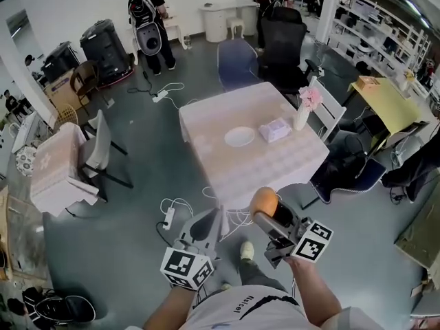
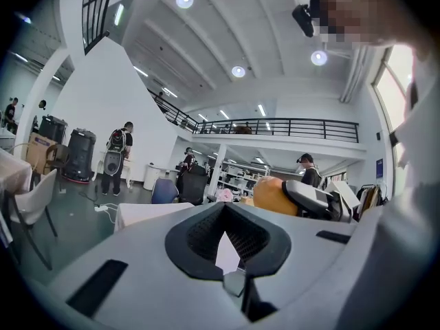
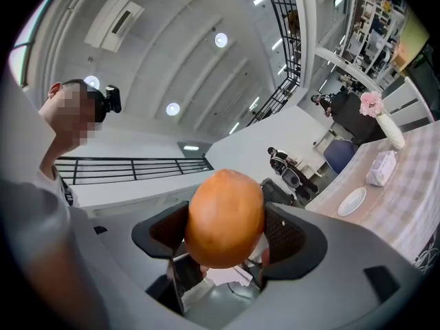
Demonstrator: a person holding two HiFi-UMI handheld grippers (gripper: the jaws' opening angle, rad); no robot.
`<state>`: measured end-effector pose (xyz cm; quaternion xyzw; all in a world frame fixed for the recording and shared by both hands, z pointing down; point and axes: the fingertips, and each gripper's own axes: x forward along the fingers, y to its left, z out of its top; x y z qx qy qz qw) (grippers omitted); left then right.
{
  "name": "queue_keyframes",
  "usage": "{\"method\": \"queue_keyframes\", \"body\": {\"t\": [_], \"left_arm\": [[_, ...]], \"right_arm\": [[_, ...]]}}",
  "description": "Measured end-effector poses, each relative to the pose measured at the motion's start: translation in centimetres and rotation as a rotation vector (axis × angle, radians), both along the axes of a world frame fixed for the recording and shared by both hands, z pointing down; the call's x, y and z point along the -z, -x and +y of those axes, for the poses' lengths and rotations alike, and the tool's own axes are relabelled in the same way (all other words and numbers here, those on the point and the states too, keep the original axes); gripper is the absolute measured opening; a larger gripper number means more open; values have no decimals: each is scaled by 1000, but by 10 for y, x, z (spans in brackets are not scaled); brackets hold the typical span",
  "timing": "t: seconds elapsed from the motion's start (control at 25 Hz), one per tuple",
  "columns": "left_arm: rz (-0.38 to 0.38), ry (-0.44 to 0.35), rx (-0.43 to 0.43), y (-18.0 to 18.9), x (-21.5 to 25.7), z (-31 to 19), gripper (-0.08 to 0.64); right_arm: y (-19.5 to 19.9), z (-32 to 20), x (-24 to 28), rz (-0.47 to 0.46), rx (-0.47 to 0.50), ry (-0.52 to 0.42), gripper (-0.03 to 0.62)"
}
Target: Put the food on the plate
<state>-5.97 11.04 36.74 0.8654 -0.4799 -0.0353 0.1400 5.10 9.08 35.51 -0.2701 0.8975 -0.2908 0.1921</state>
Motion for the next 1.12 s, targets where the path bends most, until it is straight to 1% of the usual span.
{"method": "queue_keyframes", "body": {"t": [0.24,0.52,0.68,0.88,1.0,1.12], "left_arm": [[-15,17,14,-18,-6,-58,6],[-47,20,53,-32,-3,-120,6],[-62,21,60,-39,-5,-141,6],[-76,23,68,-38,-8,-163,6],[-72,29,75,-34,-16,-176,6],[-66,31,63,-29,-22,-195,6]], "right_arm": [[-8,-63,-7,-13,41,8,341],[-21,-131,-3,-28,82,1,341],[-23,-149,-7,-35,95,8,341],[-21,-171,-16,-24,95,31,341],[-15,-183,-26,-4,97,44,341],[-7,-199,-30,17,86,49,341]]}}
